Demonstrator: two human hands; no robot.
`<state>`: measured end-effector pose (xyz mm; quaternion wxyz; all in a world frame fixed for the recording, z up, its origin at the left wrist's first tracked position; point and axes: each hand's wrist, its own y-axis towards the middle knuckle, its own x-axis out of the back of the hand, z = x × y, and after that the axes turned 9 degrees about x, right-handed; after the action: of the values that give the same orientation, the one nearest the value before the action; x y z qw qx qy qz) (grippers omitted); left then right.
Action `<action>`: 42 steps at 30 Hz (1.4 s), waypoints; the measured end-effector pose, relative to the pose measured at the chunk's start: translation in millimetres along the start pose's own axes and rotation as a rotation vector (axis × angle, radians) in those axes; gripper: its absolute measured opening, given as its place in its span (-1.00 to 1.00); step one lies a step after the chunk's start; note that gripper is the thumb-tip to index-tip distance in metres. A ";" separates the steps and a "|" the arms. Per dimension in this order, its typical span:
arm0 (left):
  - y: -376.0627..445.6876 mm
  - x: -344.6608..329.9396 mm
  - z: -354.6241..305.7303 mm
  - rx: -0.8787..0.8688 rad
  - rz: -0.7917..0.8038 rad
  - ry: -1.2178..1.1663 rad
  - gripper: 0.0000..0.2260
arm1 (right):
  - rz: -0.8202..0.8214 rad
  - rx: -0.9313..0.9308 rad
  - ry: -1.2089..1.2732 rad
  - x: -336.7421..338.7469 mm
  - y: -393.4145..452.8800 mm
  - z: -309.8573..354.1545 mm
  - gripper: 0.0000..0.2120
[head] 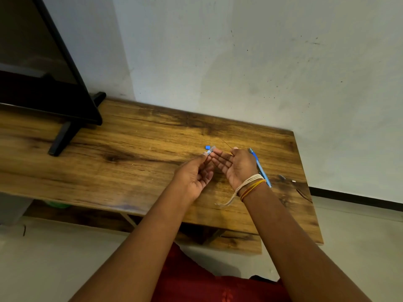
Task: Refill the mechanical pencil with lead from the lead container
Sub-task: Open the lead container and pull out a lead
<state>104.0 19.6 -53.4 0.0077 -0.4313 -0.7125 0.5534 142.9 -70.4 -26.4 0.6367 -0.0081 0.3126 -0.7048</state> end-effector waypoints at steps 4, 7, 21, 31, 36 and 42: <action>3.2 1.8 -0.2 -0.086 -0.065 0.142 -0.94 | -0.015 -0.006 -0.033 3.2 4.4 -1.5 -0.67; 3.5 2.4 0.4 -0.106 -0.069 0.139 -0.95 | -0.044 0.008 -0.086 2.8 9.2 -5.2 -0.77; 8.9 9.9 0.4 -0.489 -0.439 0.766 -0.82 | 0.050 0.079 -0.191 0.3 17.7 -20.4 -0.70; 11.0 16.1 6.2 -0.618 -0.582 1.083 -0.84 | 0.005 0.037 -0.285 0.7 20.4 -35.3 -0.79; 14.4 15.4 9.1 -0.640 -0.631 1.129 -0.86 | -0.018 0.051 -0.315 3.0 24.2 -38.2 -0.72; 15.7 14.3 9.1 -0.642 -0.630 1.153 -0.90 | -0.087 0.038 -0.273 9.8 26.3 -28.7 -0.78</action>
<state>100.1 21.6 -76.1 0.4133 -0.4096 -0.8128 -0.0262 152.7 -66.8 -65.1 0.6424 -0.1053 0.2091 -0.7298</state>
